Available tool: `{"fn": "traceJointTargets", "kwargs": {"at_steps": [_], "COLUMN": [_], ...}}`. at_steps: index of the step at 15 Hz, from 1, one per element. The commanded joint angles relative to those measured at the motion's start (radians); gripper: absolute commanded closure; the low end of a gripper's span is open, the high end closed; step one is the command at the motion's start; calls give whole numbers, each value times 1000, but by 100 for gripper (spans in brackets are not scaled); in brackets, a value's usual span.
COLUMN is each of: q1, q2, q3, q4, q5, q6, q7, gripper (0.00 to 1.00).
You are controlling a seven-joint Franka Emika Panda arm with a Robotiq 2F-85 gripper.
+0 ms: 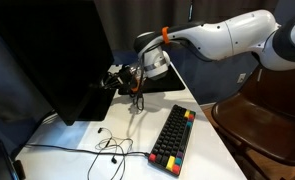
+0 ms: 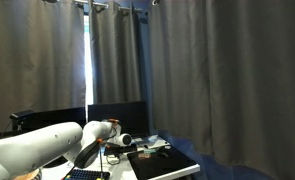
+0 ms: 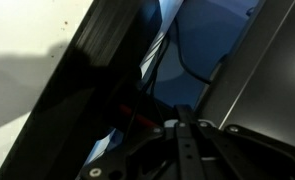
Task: Move the desktop screen upwards
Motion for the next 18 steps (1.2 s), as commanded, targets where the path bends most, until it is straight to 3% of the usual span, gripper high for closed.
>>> {"fn": "traceJointTargets", "kwargs": {"at_steps": [1, 18], "q1": [19, 6], "q2": [-33, -33], "q3": [63, 82], "q4": [87, 92], "q5": [25, 29], "q6": [-25, -41], "q7": [-49, -73], "gripper": [100, 100]}}
